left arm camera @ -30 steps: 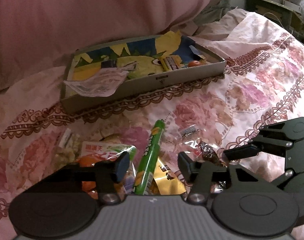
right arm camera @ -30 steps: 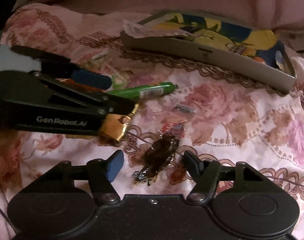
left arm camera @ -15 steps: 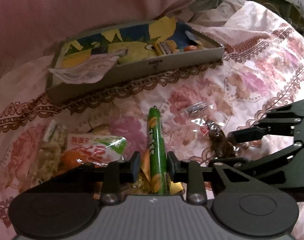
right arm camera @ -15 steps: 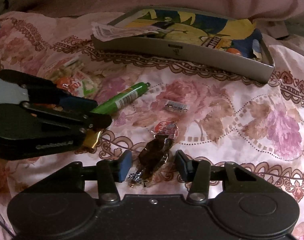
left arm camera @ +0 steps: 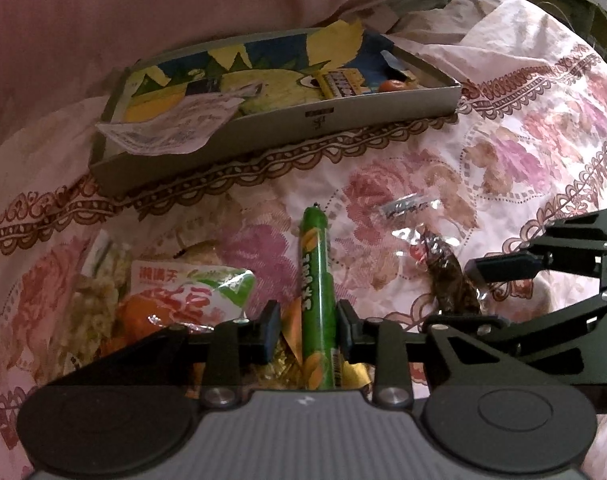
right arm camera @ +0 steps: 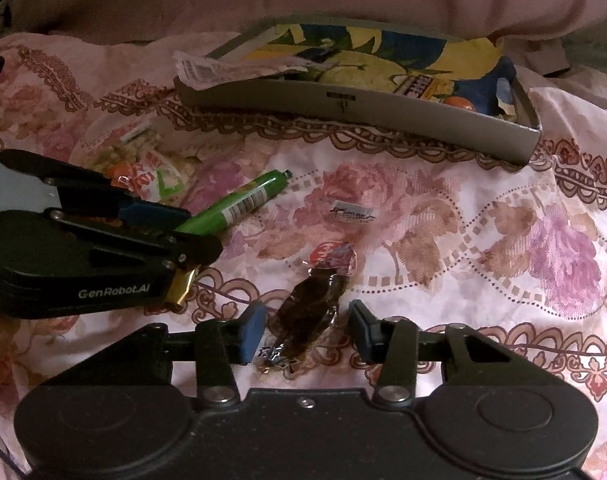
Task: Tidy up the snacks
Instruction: 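Close the left gripper on the green tube while the right gripper closes on the brown candy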
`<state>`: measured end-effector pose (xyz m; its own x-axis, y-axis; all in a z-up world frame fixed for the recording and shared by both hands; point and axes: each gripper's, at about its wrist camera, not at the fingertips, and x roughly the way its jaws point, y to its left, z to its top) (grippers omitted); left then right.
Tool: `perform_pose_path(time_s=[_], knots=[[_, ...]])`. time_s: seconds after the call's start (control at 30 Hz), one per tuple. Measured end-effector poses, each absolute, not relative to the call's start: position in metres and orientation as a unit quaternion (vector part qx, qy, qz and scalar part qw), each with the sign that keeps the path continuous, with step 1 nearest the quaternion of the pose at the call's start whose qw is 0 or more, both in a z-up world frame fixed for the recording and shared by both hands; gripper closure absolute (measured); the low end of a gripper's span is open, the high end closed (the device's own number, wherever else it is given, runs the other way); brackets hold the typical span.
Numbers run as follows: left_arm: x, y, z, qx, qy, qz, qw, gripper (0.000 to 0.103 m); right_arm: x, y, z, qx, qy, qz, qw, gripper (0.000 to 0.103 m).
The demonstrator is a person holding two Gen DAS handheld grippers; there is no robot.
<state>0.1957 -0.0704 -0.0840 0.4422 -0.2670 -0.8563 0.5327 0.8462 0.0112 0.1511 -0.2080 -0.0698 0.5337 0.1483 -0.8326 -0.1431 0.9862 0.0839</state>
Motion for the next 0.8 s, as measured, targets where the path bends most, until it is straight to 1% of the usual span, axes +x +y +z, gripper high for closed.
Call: perform_pose_path(time_s=[0.23, 0.27, 0.3, 0.33, 0.47, 0.57, 0.7, 0.8], knots=[[0.191, -0.07, -0.081, 0.141, 0.466, -0.24, 0.84, 0.074, 0.147, -0.204, -0.066, -0.017, 0.465, 0.087, 0.881, 0.06], [0.19, -0.07, -0.08, 0.14, 0.466, -0.24, 0.84, 0.075, 0.147, -0.204, -0.065, -0.022, 0.463, 0.088, 0.882, 0.063], [0.189, -0.07, -0.078, 0.137, 0.466, -0.239, 0.841, 0.08, 0.147, -0.203, -0.063, -0.027, 0.458, 0.089, 0.884, 0.068], [0.189, -0.069, -0.077, 0.133, 0.466, -0.24, 0.841, 0.084, 0.146, -0.203, -0.06, -0.03, 0.453, 0.09, 0.886, 0.069], [0.191, -0.067, -0.076, 0.112, 0.478, -0.239, 0.838, 0.084, 0.147, -0.204, -0.057, -0.041, 0.444, 0.087, 0.891, 0.072], [0.19, -0.068, -0.079, 0.125, 0.477, -0.24, 0.836, 0.084, 0.147, -0.205, -0.057, -0.035, 0.445, 0.089, 0.891, 0.072], [0.187, -0.071, -0.08, 0.137, 0.476, -0.246, 0.833, 0.084, 0.145, -0.202, -0.054, -0.036, 0.432, 0.101, 0.895, 0.078], [0.187, -0.07, -0.079, 0.125, 0.478, -0.24, 0.835, 0.084, 0.142, -0.199, -0.051, -0.046, 0.421, 0.107, 0.899, 0.08]])
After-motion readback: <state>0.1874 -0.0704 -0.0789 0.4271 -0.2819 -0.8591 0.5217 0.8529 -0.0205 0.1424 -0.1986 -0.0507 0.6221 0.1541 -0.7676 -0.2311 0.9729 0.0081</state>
